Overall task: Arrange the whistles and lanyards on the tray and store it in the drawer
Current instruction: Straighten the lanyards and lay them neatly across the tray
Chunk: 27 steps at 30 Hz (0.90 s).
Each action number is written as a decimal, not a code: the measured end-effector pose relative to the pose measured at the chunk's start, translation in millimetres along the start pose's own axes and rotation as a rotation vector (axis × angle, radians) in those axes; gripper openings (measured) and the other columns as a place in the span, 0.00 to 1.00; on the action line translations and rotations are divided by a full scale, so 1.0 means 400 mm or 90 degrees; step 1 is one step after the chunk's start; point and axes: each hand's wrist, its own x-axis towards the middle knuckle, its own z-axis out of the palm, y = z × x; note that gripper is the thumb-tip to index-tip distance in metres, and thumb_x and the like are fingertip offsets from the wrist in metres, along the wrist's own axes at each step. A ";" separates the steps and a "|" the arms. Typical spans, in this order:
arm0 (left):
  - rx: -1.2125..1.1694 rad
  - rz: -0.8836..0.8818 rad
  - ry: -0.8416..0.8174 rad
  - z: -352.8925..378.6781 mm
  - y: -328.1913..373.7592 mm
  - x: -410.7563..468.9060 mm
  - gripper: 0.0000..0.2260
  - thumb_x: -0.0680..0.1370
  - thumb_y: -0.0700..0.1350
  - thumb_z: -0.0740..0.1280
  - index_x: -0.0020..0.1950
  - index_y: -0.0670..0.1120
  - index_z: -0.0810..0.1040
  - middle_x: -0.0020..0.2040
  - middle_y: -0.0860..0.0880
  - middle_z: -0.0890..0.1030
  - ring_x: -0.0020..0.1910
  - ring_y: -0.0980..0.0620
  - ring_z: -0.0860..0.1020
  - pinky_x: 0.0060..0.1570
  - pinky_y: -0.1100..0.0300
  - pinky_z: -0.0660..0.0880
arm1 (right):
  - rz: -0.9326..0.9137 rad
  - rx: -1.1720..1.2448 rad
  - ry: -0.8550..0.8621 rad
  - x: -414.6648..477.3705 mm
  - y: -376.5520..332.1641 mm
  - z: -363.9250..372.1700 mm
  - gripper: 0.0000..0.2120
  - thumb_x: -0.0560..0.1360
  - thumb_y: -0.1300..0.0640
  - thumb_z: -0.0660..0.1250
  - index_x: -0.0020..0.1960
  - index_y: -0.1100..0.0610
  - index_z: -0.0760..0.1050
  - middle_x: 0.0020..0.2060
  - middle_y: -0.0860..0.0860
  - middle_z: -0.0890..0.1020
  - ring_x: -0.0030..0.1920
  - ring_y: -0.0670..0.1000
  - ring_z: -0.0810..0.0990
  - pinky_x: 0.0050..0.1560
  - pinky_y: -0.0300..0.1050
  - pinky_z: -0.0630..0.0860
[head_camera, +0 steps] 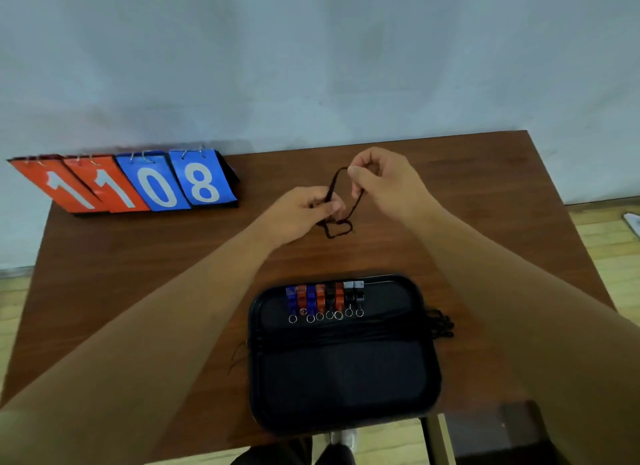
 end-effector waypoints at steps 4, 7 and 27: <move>0.057 -0.002 0.156 -0.034 0.025 -0.046 0.10 0.83 0.47 0.63 0.44 0.55 0.80 0.41 0.58 0.83 0.42 0.59 0.79 0.46 0.58 0.72 | 0.036 0.026 0.101 -0.026 -0.006 -0.075 0.06 0.80 0.56 0.64 0.52 0.58 0.78 0.34 0.51 0.82 0.34 0.46 0.78 0.43 0.45 0.76; 0.051 -0.056 0.237 -0.064 0.035 -0.075 0.09 0.82 0.47 0.63 0.44 0.53 0.80 0.39 0.56 0.82 0.35 0.66 0.75 0.40 0.64 0.68 | 0.048 -0.005 0.151 -0.060 0.017 -0.124 0.07 0.81 0.56 0.62 0.55 0.58 0.76 0.40 0.52 0.81 0.35 0.45 0.76 0.35 0.33 0.71; 0.018 -0.088 0.225 0.000 0.264 -0.276 0.10 0.80 0.52 0.67 0.58 0.50 0.75 0.50 0.52 0.81 0.46 0.58 0.81 0.44 0.62 0.71 | 0.037 0.070 0.114 -0.300 -0.086 -0.244 0.04 0.82 0.60 0.63 0.52 0.60 0.75 0.36 0.54 0.82 0.31 0.50 0.79 0.32 0.39 0.76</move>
